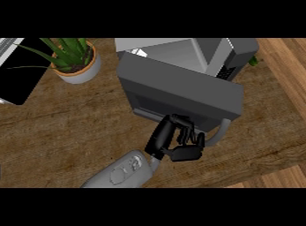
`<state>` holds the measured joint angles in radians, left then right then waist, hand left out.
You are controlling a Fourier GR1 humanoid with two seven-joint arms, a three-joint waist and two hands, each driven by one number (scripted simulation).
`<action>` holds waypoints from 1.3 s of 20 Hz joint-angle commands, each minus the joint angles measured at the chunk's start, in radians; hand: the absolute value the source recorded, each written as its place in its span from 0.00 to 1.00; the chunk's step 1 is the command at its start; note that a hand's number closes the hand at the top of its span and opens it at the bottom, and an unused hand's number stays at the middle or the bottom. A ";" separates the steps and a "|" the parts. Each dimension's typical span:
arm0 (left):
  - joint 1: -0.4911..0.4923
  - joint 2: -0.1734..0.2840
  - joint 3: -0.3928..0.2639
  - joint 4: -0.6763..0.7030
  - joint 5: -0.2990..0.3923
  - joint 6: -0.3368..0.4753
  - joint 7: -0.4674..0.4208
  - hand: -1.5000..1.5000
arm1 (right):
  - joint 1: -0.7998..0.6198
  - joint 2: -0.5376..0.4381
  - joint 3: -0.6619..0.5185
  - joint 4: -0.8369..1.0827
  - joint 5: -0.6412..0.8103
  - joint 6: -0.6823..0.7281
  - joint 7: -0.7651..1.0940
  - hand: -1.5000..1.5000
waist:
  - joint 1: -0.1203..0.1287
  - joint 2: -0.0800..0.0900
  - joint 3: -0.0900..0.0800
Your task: Pick up the milk, place it into the microwave and close the microwave
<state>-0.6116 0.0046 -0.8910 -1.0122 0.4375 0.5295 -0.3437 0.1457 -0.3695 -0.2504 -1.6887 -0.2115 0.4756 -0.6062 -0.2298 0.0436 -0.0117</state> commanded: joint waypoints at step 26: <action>-0.302 -0.005 0.191 0.242 0.382 -0.015 -0.176 1.00 | -0.129 -0.160 -0.073 -0.022 -0.187 0.081 0.156 0.00 | -0.097 0.050 0.006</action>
<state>-0.8444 -0.0005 -0.7508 -0.8214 0.7845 0.5280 -0.5009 0.0335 -0.5107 -0.3068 -1.7201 -0.3785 0.5512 -0.4605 -0.3160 0.0849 -0.0055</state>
